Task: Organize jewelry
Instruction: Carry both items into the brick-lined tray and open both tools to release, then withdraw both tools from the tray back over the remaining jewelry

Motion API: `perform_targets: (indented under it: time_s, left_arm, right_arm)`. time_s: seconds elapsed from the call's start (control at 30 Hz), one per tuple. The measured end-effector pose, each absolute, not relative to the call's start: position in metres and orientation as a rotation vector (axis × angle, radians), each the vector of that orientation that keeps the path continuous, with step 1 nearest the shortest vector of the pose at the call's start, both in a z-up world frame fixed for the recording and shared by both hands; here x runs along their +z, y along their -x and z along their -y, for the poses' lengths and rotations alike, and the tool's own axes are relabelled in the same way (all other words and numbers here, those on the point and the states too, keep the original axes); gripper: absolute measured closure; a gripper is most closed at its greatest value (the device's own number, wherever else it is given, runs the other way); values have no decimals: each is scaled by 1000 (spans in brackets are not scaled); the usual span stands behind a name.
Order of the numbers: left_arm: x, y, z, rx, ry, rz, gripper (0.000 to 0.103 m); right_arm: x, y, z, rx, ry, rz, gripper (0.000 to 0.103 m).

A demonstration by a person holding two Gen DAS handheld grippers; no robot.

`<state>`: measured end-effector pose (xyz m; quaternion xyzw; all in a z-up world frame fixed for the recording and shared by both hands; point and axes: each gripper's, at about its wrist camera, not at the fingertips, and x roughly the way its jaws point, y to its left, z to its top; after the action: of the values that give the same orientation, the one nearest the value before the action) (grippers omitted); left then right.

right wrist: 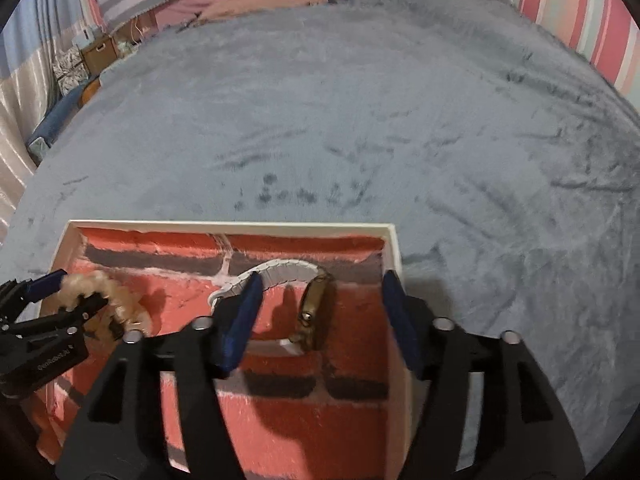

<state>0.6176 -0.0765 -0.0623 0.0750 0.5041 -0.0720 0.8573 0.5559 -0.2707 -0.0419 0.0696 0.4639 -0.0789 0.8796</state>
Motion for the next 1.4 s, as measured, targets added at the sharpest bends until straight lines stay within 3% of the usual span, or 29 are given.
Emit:
perform_targets:
  time_s: [0.1, 0.3, 0.73, 1.4]
  left_arm:
    - [-46, -606, 71, -142, -175, -1035, 24]
    - [-24, -564, 44, -143, -136, -998, 22]
    - [17, -425, 20, -155, -76, -777, 10]
    - [16, -260, 9, -175, -36, -690, 10]
  right_arm:
    - [-24, -540, 274, -161, -136, -917, 21]
    - [-1, -496, 281, -158, -134, -853, 7]
    - [16, -382, 266, -139, -139, -742, 4]
    - [10, -225, 254, -172, -59, -682, 4]
